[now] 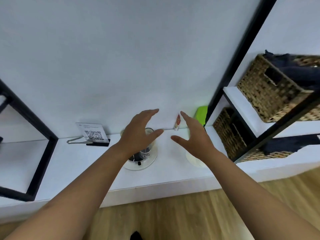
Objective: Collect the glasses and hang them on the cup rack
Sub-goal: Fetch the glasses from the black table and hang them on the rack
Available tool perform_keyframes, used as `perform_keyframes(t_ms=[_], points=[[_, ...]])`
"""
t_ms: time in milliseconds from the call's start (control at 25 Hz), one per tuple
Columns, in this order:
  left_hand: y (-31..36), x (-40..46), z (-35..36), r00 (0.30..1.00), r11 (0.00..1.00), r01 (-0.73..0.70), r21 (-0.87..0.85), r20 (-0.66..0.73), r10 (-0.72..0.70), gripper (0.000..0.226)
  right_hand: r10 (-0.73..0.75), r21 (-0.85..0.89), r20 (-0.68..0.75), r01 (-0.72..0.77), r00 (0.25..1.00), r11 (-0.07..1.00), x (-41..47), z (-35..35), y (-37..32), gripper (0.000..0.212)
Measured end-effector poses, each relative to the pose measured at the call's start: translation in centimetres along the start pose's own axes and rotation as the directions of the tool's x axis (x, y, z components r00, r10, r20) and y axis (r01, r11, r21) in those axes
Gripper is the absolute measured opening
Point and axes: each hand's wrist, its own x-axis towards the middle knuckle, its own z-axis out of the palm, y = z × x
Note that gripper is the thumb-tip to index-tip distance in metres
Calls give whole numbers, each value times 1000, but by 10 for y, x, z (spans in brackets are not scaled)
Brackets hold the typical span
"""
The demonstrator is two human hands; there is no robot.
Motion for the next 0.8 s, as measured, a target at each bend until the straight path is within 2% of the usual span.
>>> perform_keyframes(t_ms=[200, 360, 600, 800], points=[[86, -16, 28, 989, 990, -138, -1, 60, 138, 68, 68, -15, -96, -69, 993, 997, -69, -78, 10, 97], [182, -24, 63, 947, 957, -288, -43, 138, 292, 68, 138, -24, -230, -147, 963, 989, -144, -161, 24, 98], [318, -24, 111, 844, 863, -483, -151, 184, 504, 65, 231, -63, -435, -286, 870, 956, -248, -282, 49, 90], [422, -2, 133, 707, 728, -626, -279, 189, 681, 65, 288, -54, -585, -390, 759, 919, -310, -362, 54, 88]])
